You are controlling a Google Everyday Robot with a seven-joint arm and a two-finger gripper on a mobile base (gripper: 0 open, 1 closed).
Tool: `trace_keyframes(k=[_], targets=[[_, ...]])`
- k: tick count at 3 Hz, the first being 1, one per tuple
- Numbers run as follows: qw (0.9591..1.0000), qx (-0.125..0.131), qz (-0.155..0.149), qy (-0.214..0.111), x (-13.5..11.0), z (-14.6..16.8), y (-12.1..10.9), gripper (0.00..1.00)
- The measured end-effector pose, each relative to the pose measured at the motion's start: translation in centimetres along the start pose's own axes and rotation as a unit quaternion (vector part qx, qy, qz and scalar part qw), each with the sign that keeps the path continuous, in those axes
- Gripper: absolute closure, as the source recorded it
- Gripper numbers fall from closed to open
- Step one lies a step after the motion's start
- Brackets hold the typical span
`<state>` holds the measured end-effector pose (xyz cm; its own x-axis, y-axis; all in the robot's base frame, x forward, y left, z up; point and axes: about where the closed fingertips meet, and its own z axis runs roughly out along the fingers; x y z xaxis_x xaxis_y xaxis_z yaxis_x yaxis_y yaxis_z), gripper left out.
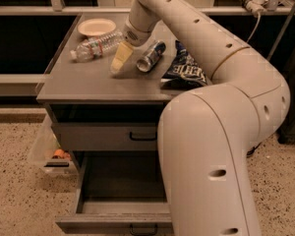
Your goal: Place water bottle into middle drawer
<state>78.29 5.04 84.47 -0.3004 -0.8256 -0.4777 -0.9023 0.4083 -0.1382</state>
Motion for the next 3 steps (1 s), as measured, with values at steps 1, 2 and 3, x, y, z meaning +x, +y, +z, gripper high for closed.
trace_keyframes(k=[1, 2, 3], targets=[[0.9998, 0.017, -0.011, 0.008, -0.4, -0.1, -1.1, 0.00], [0.9993, 0.024, -0.026, 0.010, -1.2, 0.1, -1.8, 0.00], [0.9986, 0.027, -0.043, 0.011, -2.1, 0.6, -2.2, 0.00]])
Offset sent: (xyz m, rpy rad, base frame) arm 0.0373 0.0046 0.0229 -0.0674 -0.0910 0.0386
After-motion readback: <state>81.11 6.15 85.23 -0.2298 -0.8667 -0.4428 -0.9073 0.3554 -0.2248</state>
